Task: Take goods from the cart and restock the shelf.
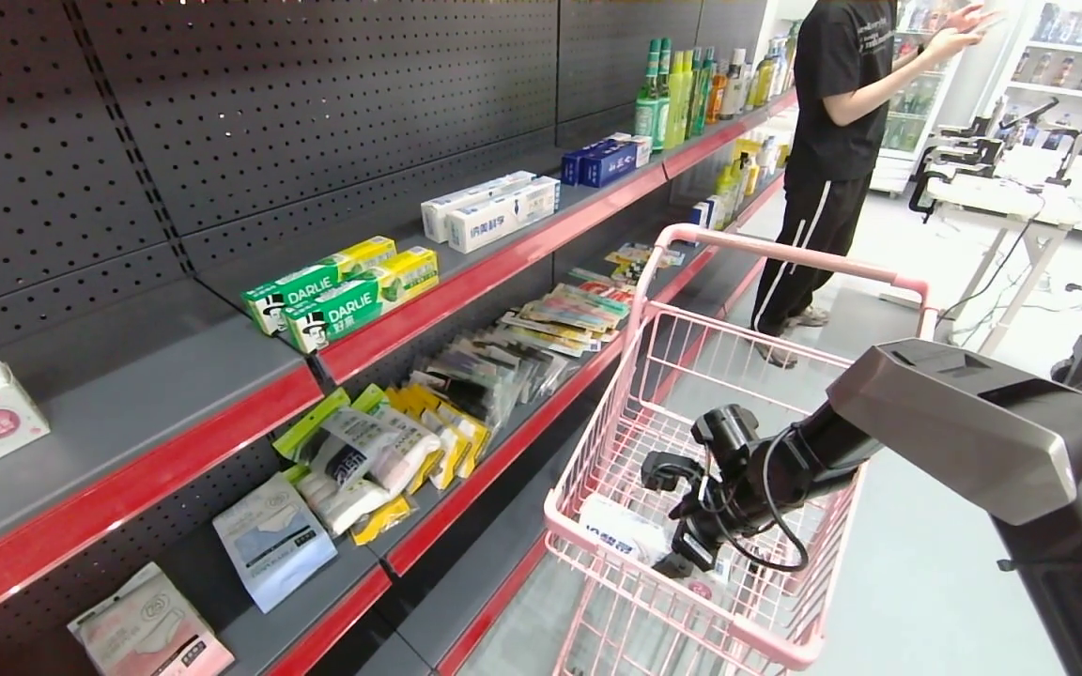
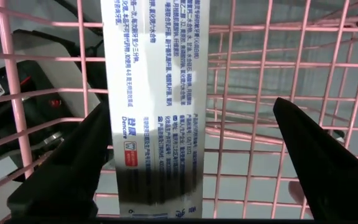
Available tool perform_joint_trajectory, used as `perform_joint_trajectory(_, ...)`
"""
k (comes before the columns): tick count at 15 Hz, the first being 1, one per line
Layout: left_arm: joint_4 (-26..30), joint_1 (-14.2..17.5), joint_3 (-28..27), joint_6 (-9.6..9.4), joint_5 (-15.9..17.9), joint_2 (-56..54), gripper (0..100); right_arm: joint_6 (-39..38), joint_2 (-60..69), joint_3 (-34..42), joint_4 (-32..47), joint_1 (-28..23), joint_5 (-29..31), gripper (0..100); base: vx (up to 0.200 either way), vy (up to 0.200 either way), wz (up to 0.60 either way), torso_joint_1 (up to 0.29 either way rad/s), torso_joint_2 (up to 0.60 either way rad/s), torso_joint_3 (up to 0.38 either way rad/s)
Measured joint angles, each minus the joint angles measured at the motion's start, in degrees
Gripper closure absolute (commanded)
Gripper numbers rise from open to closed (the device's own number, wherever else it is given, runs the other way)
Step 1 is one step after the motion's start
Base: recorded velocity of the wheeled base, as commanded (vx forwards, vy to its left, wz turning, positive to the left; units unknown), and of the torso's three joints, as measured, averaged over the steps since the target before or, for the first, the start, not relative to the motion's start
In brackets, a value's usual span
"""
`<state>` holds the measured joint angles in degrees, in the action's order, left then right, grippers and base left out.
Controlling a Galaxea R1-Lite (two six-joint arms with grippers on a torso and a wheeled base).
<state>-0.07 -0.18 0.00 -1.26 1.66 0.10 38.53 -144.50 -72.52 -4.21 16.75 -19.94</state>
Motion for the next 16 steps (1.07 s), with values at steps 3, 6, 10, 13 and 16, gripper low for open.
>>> perform_joint_trajectory(3,-0.09,0.0,0.0,-0.49,-0.1,0.0,0,0.11,0.04,0.45,-0.02,0.33,-0.02,0,0.0,0.0,0.0,0.0,0.0,0.0)
perform_joint_trajectory(6,-0.09,0.0,0.0,-0.51,-0.1,0.0,0,0.49,0.26,1.69,-0.09,0.96,0.49,0,0.0,0.0,0.0,0.0,0.0,0.0)
perform_joint_trajectory(10,-0.09,0.0,0.0,-0.51,-0.1,0.0,0,0.9,0.34,1.9,-0.02,1.22,1.39,0,0.0,0.0,0.0,0.0,0.0,0.0)
perform_joint_trajectory(13,-0.09,0.0,0.0,-0.51,-0.07,0.0,0,0.99,0.37,1.9,0.0,1.24,1.5,100,0.0,0.0,0.0,0.0,0.0,0.0)
perform_joint_trajectory(16,-0.06,0.0,0.0,-0.51,-0.07,0.0,0,0.99,0.37,1.85,0.41,1.6,1.96,100,0.0,0.0,0.0,0.0,0.0,0.0)
